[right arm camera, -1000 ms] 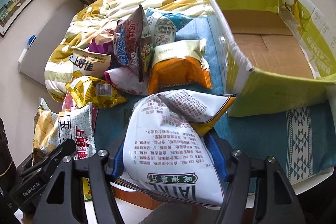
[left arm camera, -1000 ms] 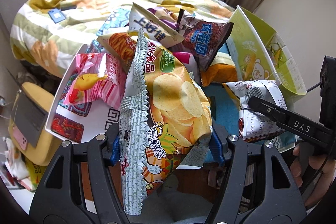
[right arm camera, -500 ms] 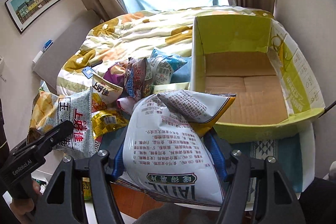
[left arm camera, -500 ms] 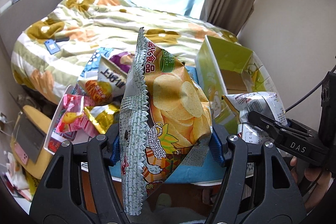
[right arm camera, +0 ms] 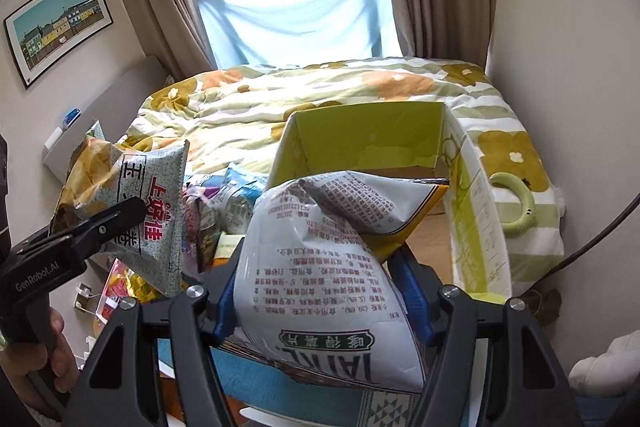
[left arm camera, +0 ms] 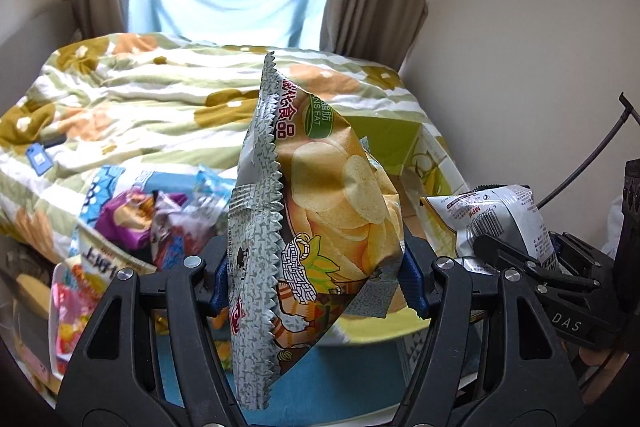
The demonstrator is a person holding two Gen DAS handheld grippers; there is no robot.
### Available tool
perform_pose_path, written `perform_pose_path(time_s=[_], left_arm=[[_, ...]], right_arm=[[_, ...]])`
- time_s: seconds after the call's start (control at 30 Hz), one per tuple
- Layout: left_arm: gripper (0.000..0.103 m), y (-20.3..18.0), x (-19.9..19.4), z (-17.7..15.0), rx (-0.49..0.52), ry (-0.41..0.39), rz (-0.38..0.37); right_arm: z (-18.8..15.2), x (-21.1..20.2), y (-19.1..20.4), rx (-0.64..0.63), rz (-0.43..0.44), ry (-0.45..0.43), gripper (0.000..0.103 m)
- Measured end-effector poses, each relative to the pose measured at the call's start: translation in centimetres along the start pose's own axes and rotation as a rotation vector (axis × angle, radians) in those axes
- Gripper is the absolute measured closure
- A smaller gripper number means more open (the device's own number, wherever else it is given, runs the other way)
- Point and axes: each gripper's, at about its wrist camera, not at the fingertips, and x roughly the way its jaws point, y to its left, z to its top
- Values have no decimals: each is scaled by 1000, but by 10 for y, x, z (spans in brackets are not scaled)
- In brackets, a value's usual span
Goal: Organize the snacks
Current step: 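Carry both bags over the cardboard box and open both tools to drop them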
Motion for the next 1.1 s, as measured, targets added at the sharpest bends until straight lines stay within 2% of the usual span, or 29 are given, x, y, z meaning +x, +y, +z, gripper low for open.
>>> perform_pose_path(time_s=[0.23,0.4,0.47,0.5,0.57,0.6,0.77,0.93,1.1], left_arm=[[41,-31,88,55,58,82,-59],[41,-43,153,77,97,181,-56],[37,-46,178,81,108,221,-54],[35,-48,189,82,121,236,-52],[21,-52,205,81,154,257,-29],[9,-49,213,79,169,266,-7],[7,-28,211,74,141,257,-6],[7,-6,186,72,78,235,-27],[7,11,162,70,54,215,-13]], right_arm=[[40,15,-33,48,-94,-30,41],[59,39,-54,93,-147,-1,41],[63,50,-61,111,-164,18,41],[64,56,-65,119,-172,30,41],[67,70,-72,131,-187,57,41],[67,76,-75,138,-192,72,41],[65,102,-87,167,-194,134,41],[65,112,-89,170,-197,163,41],[75,118,-93,180,-177,165,41]])
